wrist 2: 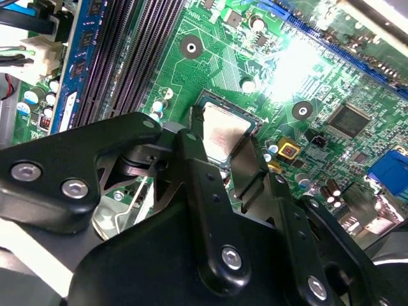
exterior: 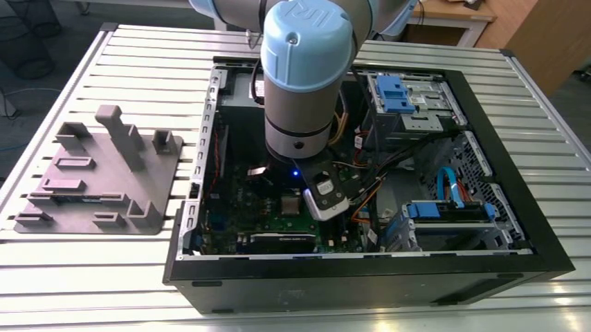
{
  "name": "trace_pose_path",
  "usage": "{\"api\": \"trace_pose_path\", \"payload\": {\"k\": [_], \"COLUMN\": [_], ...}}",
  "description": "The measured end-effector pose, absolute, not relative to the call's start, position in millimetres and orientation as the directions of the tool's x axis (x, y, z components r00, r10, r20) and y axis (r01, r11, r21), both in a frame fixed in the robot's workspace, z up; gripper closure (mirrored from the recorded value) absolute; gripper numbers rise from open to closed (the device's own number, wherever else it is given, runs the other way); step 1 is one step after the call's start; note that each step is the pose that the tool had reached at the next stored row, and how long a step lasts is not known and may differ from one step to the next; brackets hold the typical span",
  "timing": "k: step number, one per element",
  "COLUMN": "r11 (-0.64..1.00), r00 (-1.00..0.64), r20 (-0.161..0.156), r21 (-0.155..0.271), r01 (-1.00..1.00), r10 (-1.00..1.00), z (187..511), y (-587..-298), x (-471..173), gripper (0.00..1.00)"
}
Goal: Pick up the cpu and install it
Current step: 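Place the cpu into insertion slot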
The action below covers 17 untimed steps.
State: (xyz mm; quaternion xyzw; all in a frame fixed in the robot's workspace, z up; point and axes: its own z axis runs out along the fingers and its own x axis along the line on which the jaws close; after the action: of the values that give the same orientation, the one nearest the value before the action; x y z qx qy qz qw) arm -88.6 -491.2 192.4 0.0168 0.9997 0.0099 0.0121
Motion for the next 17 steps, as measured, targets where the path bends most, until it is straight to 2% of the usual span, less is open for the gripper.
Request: {"api": "trace_pose_path", "payload": {"k": [4, 5, 17], "r11": [0.999, 0.999, 0.999], "r00": [-0.999, -0.999, -0.999], "r20": [-0.024, -0.024, -0.024], "r21": [0.02, 0.02, 0.02], "r01": [0.033, 0.033, 0.033], "r10": [0.034, 0.034, 0.034], "z": [192.5, 192.5, 193.3], "y": [-491.2, -491.2, -491.2], "x": [-88.5, -88.5, -88.6], "gripper": [0.58, 0.62, 0.62]}}
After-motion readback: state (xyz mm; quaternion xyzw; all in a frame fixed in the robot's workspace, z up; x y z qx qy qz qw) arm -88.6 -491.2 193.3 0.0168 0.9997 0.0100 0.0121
